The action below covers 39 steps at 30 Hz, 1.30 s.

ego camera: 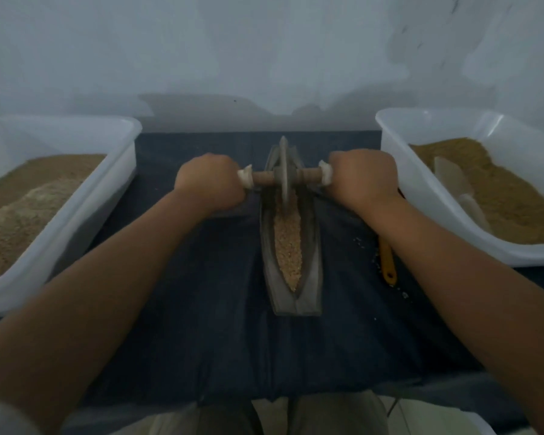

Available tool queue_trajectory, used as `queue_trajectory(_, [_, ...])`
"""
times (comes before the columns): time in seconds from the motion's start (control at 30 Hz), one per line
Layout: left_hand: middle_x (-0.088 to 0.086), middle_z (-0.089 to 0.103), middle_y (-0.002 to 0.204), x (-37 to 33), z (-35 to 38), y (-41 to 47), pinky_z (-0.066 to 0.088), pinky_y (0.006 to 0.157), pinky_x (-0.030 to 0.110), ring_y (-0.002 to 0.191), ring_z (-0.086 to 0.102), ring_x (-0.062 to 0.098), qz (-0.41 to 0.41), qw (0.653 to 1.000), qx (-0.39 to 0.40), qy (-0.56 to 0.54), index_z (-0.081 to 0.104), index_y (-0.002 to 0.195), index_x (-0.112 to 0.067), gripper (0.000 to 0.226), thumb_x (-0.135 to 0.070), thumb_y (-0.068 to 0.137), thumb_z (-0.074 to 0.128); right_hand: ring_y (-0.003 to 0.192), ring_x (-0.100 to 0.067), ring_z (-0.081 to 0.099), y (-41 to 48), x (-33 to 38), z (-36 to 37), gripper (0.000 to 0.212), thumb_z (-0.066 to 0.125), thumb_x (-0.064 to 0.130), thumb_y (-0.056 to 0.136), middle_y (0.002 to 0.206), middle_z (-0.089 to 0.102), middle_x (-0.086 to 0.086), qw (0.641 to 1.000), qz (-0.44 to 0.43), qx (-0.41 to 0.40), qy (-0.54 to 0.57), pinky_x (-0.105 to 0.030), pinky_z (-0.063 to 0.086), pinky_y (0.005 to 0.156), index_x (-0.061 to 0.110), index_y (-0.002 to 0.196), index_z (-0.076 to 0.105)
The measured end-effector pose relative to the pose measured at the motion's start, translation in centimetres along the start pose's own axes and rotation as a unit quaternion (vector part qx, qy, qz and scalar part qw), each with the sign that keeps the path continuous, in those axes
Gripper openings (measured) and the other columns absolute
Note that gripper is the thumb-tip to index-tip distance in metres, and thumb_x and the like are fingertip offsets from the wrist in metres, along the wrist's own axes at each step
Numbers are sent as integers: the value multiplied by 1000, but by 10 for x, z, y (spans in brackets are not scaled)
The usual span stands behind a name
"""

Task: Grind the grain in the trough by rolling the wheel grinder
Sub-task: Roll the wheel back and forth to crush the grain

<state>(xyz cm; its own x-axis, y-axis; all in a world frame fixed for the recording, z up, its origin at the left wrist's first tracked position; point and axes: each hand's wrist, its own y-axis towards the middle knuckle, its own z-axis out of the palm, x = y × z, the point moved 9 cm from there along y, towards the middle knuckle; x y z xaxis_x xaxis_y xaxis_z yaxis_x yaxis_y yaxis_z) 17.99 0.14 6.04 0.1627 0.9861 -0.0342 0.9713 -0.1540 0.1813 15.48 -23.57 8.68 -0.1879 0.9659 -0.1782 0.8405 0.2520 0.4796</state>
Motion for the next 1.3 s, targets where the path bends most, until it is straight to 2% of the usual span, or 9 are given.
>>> queue_trajectory(0.13, [-7, 58, 67, -3, -3, -44, 43, 56, 30, 60, 57, 20, 54, 998, 3, 35, 53, 64, -26, 28, -48, 81, 58, 48, -13, 46, -46, 2, -9, 42, 27, 54, 93, 56, 45, 9, 999, 7, 13, 33, -25, 30, 45, 29, 64, 43])
queue_trajectory(0.23, [-14, 34, 45, -16, -22, -106, 20, 45, 17, 38, 33, 7, 147, 980, -105, 82, 33, 53, -30, 36, -52, 67, 59, 40, -2, 22, -107, 6, -29, 34, 45, 55, 88, 51, 26, 16, 997, -13, -39, 59, -18, 9, 47, 35, 65, 28])
queue_trajectory(0.3, [-16, 26, 44, -14, -26, -108, 14, 49, 14, 36, 24, 5, 154, 976, -131, 78, 26, 52, -31, 43, -53, 66, 60, 40, -7, 24, -115, -1, -25, 35, 48, 55, 89, 51, 25, 16, 996, -9, -48, 73, -17, 11, 47, 34, 66, 33])
queue_trajectory(0.6, [3, 67, 84, -10, -14, -5, 50, 67, 36, 78, 66, 32, 22, 999, -15, 25, 54, 70, -22, 33, -51, 87, 60, 63, -24, 59, -3, -4, 10, 36, 50, 47, 100, 67, 53, 6, 999, 20, 45, 23, -33, 43, 56, 22, 74, 52])
queue_trajectory(0.83, [-15, 32, 46, -8, -13, -105, 15, 48, 16, 38, 27, 11, 147, 980, -125, 50, 28, 55, -30, 39, -55, 75, 51, 39, -14, 40, -102, -1, -13, 34, 42, 55, 88, 51, 39, 12, 996, -32, -26, 83, -31, 43, 38, 30, 66, 43])
queue_trajectory(0.97, [-10, 49, 59, 2, 2, -53, 36, 52, 28, 52, 49, 20, 53, 996, -68, 26, 47, 60, -26, 38, -56, 82, 52, 42, -8, 25, -47, 3, -10, 41, 37, 50, 97, 52, 44, 7, 996, -36, -74, 24, -20, 19, 45, 26, 65, 45])
queue_trajectory(1.07, [-2, 63, 73, 4, 3, -8, 49, 62, 33, 69, 63, 27, -10, 999, -37, -10, 56, 67, -23, 37, -53, 88, 58, 47, -21, 44, -3, 0, 4, 45, 43, 55, 99, 60, 52, 2, 999, -13, -41, 21, -28, 33, 46, 22, 68, 48])
queue_trajectory(1.17, [0, 66, 79, -5, -3, -12, 53, 66, 35, 74, 66, 29, 4, 1000, -17, 3, 55, 69, -23, 34, -50, 89, 57, 56, -23, 55, -5, -4, 7, 39, 48, 46, 101, 65, 57, 1, 1000, 7, 7, -2, -34, 47, 53, 20, 72, 53])
queue_trajectory(1.3, [-11, 49, 57, -7, -9, -76, 38, 51, 27, 51, 53, 20, 106, 990, -77, 46, 42, 60, -29, 33, -53, 81, 52, 45, -3, 32, -73, 1, -14, 32, 43, 49, 94, 53, 36, 13, 999, -7, 0, 45, -22, 25, 44, 31, 67, 46])
